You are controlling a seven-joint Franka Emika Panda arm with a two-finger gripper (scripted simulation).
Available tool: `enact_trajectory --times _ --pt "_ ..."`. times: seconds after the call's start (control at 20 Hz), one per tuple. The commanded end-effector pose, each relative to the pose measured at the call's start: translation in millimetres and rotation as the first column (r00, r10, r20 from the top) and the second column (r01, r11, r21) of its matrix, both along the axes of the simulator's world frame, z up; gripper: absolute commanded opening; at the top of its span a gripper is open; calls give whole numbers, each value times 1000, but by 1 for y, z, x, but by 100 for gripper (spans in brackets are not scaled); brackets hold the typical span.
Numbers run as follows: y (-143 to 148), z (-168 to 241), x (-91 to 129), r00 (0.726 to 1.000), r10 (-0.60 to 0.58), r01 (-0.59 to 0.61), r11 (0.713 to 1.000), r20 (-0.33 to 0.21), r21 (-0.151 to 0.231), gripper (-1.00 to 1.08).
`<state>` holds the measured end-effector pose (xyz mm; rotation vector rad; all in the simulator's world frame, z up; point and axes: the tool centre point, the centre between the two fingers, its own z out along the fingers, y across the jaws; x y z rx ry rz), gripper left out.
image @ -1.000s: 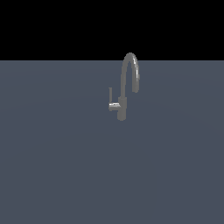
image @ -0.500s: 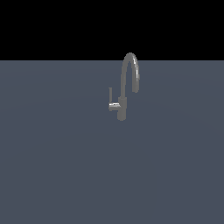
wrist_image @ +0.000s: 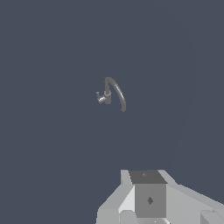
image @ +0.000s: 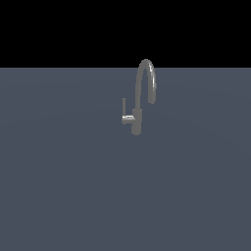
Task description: Turn on the faucet by rotating a designated handle.
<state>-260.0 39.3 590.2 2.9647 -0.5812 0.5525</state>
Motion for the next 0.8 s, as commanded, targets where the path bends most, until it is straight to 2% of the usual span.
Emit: enact_trajectory --times 0.0,0.3,0.75 --pt "14 13 3 997 -55 55 998 58 -13 -100" --pt "52 33 18 969 -169 179 983 183 -38 -100" --pt "110 33 60 893 -302 340 938 334 -62 -100"
